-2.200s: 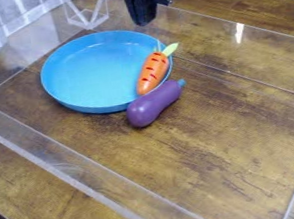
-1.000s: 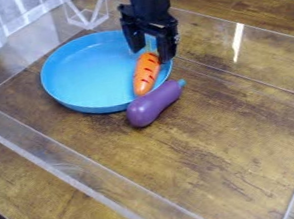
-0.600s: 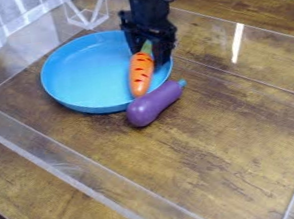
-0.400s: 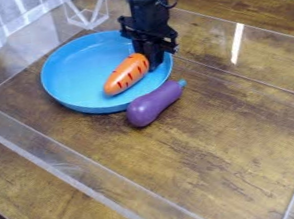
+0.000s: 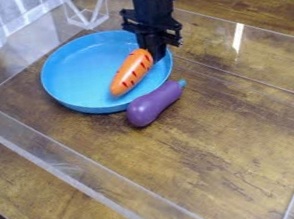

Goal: Remove the carrot from the blue tray and put it on the table

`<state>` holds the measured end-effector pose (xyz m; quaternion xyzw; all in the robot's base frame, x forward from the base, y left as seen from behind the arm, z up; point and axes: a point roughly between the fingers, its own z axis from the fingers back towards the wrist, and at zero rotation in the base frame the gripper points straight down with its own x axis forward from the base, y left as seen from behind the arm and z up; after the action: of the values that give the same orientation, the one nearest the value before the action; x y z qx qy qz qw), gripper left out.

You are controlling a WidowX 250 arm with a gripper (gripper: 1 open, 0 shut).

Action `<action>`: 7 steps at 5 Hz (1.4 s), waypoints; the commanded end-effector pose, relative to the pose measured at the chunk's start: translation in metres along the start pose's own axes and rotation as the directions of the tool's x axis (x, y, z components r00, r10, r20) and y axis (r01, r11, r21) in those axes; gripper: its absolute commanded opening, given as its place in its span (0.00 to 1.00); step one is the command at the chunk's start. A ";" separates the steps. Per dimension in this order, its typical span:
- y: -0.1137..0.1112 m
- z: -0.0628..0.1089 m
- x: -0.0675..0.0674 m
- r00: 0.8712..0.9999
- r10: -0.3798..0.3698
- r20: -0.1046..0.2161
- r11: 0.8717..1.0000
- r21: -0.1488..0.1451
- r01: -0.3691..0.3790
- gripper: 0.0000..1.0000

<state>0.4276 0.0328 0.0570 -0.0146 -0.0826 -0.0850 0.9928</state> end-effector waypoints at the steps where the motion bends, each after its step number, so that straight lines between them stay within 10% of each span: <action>1: -0.011 0.054 0.014 0.993 -0.023 0.118 1.000 0.013 0.022 0.00; 7: -0.087 0.081 -0.007 0.988 -0.086 0.129 0.984 -0.142 0.104 0.00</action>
<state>0.3918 -0.0437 0.0924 -0.0932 -0.0809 -0.1264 0.9843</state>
